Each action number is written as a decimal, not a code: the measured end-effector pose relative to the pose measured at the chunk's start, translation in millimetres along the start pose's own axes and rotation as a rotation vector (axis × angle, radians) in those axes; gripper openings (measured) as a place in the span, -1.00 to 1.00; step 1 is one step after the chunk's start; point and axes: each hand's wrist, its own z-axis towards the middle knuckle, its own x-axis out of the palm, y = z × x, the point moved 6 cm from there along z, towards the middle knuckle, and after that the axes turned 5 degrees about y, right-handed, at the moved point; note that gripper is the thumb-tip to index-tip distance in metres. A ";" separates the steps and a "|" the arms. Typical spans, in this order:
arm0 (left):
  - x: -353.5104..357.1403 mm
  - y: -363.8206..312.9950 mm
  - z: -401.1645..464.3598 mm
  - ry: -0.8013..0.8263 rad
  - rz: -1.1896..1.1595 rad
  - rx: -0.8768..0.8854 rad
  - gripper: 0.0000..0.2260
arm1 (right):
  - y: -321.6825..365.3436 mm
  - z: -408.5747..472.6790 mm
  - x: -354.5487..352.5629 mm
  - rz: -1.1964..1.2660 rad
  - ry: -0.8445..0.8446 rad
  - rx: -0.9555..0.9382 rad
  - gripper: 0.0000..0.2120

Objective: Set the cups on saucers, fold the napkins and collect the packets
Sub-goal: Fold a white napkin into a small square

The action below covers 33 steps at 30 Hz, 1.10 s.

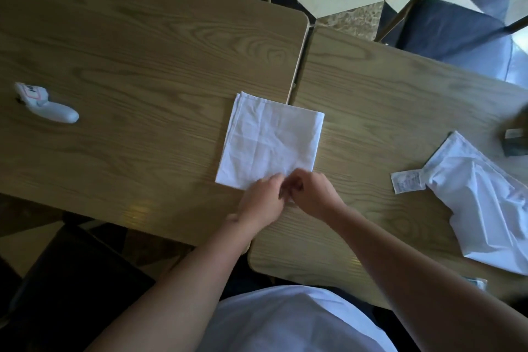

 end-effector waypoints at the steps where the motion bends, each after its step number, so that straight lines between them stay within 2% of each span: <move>1: 7.1 -2.7 2.3 0.033 0.038 -0.020 -0.85 | -1.7 4.5 -2.7 0.005 0.003 0.015 -0.87; 4: 12.0 -6.0 7.7 0.012 0.120 -0.123 -0.81 | -3.3 20.0 -17.5 0.002 -0.019 0.040 -0.87; 8: 17.4 -14.2 2.8 -0.028 0.296 -0.127 -0.51 | -5.6 49.9 -61.2 0.021 -0.091 0.078 -0.87; 11: 15.5 -16.8 3.4 -0.052 0.284 -0.175 -0.53 | -4.2 73.0 -96.7 -0.042 -0.126 0.091 -0.83; 15: 10.5 -20.4 4.3 -0.049 0.243 -0.218 -0.56 | -2.7 88.1 -108.9 -0.052 -0.120 0.121 -0.81; 18: 11.2 -21.6 -5.3 -0.043 0.174 -0.289 -0.61 | -5.6 88.9 -113.0 0.020 -0.219 0.159 -0.70; 19: 14.3 -18.6 -12.1 -0.060 0.030 -0.374 -0.68 | -6.7 88.4 -116.3 0.014 -0.258 0.154 -0.67; 20: 18.7 -12.5 -22.0 -0.102 -0.265 -0.514 -0.77 | -8.6 87.9 -119.1 -0.003 -0.282 0.149 -0.66; 22: 48.0 -8.2 -46.1 -0.119 -1.117 -0.907 -0.88 | -12.9 87.3 -122.5 -0.024 -0.289 0.144 -0.68; 23: 64.4 -18.5 -53.4 -0.066 -1.479 -1.002 -0.87 | -14.5 87.2 -122.7 -0.014 -0.270 0.139 -0.70; 24: 75.3 -27.0 -55.9 -0.012 -1.681 -1.019 -0.83 | -14.3 86.8 -122.3 0.010 -0.241 0.132 -0.71; 26: 83.4 -39.2 -53.9 0.012 -1.847 -0.981 -0.74 | -14.3 84.8 -121.5 0.123 -0.180 0.141 -0.75; 28: 81.8 -43.1 -47.5 -0.070 -1.931 -0.958 -0.72 | -18.5 81.3 -121.3 0.325 -0.163 0.178 -0.84; 31: 81.8 -43.7 -38.9 -0.147 -2.018 -0.989 -0.75 | -26.9 70.3 -120.1 0.558 -0.119 0.215 -0.93; 33: 86.4 -40.6 -39.6 -0.144 -2.009 -1.036 -0.77 | -36.0 56.9 -120.7 0.649 -0.109 0.225 -0.96</move>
